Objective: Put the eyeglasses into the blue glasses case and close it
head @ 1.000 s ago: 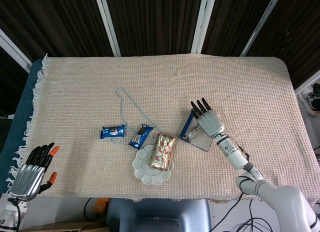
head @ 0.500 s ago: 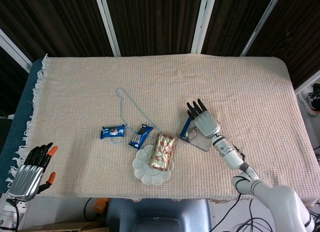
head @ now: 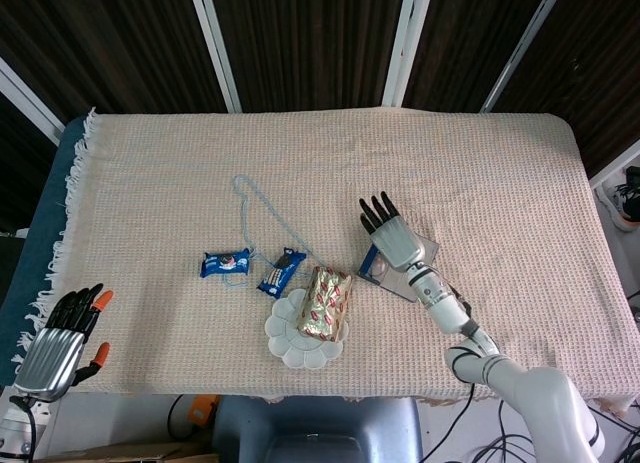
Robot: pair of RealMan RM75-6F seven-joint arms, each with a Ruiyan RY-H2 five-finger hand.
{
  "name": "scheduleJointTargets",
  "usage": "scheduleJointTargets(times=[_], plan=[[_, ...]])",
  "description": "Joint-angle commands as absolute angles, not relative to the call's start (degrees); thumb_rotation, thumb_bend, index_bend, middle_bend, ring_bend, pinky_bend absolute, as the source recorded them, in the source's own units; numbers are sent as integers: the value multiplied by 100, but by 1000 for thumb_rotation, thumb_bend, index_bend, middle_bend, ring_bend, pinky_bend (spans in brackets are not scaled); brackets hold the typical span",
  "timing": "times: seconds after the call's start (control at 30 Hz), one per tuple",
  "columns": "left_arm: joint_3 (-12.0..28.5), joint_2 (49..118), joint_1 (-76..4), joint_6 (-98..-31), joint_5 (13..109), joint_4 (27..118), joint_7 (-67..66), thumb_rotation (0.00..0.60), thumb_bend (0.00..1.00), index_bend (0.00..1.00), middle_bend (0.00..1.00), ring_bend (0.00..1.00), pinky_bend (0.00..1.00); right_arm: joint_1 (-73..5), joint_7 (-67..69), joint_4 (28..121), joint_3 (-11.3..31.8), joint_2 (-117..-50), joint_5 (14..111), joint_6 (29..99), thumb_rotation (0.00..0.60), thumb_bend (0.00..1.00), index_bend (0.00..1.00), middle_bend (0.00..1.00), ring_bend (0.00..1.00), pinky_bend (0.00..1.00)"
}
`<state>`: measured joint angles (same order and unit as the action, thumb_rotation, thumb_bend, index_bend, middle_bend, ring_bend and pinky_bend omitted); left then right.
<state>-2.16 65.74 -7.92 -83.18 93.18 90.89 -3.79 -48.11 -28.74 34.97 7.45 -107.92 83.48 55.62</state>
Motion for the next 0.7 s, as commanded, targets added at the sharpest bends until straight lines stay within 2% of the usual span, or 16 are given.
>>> scheduleJointTargets(times=[0.03, 0.47, 0.57, 0.7], plan=[[-217, 6570, -789, -8324, 9321, 9086, -371, 600, 413, 0, 0, 0, 92, -4871, -2987, 3452, 779, -10845, 8317, 5522, 600, 176, 286, 0, 0, 0], [-199, 6540, -745, -8425, 9327, 9072, -290, 600, 413, 0, 0, 0, 92, -4987, -3270, 3429, 890, -10922, 8182, 5495, 600, 176, 285, 0, 0, 0], [-202, 6528, -734, -8443, 9330, 9066, -260, 600, 412, 0, 0, 0, 92, -4923, -3142, 3614, 832, -10786, 8241, 5598, 600, 176, 287, 0, 0, 0], [-219, 6523, -709, -8503, 9388, 9055, -244, 600, 413, 0, 0, 0, 92, -4633, -2872, 4179, 589, -10303, 8526, 6107, 600, 176, 299, 0, 0, 0]])
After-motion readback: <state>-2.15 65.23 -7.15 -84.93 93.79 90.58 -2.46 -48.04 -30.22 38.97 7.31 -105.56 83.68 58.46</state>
